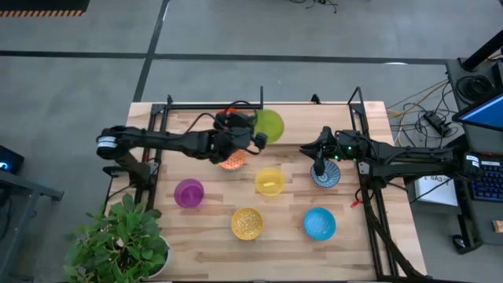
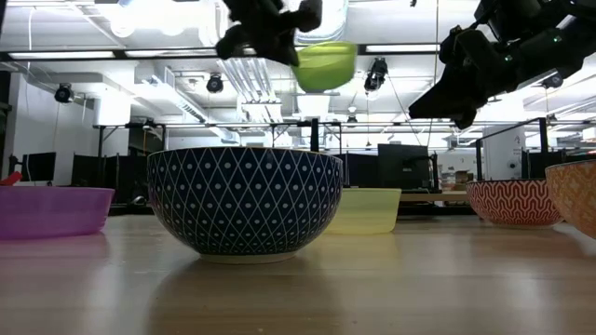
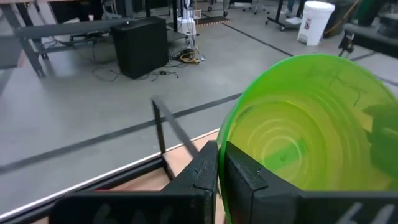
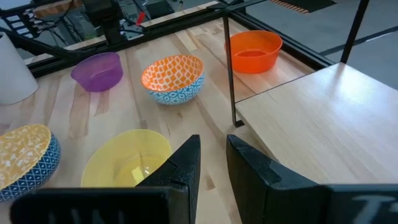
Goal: Place and stack bowls onto a shelf
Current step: Put the green bowl on the shelf
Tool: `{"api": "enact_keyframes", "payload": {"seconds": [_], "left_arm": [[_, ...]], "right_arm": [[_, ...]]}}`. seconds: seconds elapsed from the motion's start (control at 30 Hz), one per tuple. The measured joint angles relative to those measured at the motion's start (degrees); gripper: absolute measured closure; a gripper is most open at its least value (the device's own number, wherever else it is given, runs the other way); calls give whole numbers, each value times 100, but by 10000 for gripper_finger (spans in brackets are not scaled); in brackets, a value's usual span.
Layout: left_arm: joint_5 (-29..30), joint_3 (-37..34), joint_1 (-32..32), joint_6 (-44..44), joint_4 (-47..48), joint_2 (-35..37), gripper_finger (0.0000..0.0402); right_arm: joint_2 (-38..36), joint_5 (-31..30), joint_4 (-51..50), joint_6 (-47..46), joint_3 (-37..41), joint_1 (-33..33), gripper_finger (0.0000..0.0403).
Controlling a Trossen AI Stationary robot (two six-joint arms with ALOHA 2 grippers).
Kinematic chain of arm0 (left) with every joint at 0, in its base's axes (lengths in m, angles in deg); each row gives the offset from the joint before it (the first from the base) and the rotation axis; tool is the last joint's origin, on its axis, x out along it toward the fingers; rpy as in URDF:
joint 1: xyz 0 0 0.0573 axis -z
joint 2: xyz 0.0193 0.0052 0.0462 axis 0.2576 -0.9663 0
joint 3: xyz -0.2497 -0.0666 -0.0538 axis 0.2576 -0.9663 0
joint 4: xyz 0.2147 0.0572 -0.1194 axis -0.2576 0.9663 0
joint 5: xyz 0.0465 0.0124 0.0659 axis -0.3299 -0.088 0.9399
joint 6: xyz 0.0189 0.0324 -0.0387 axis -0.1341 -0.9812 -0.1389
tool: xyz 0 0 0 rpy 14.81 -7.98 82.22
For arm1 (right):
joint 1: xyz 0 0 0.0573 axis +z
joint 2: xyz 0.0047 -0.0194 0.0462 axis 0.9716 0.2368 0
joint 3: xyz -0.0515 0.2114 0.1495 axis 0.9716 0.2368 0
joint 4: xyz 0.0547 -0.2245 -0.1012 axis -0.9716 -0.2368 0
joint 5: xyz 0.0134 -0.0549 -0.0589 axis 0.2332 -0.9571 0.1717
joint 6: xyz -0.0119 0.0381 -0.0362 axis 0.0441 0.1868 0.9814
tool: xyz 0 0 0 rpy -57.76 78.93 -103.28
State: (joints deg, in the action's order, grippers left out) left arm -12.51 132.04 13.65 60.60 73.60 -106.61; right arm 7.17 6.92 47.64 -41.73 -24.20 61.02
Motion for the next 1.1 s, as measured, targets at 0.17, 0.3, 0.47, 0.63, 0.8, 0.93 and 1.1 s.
{"api": "enact_keyframes", "payload": {"seconds": [0.17,0.3,0.47,0.63,0.8,0.93,1.1], "left_arm": [[4,547,0,-150,145,-555,401],[8,905,-24,-271,156,-964,401],[19,1226,-35,-340,163,-1301,401],[184,1291,-39,-329,172,-1469,401],[421,1291,-39,-252,106,-1607,401],[460,1291,-81,-250,70,-1699,401],[463,1291,-178,-294,-112,-1891,401]], "right_arm": [[0,1,-1,1,0,0,335],[0,1,-4,1,0,0,335],[0,1,-4,3,0,0,335],[0,1,-7,10,0,0,335],[0,1,-5,20,0,0,335],[0,1,-4,25,0,0,335],[0,1,-2,25,0,1,335]]}}
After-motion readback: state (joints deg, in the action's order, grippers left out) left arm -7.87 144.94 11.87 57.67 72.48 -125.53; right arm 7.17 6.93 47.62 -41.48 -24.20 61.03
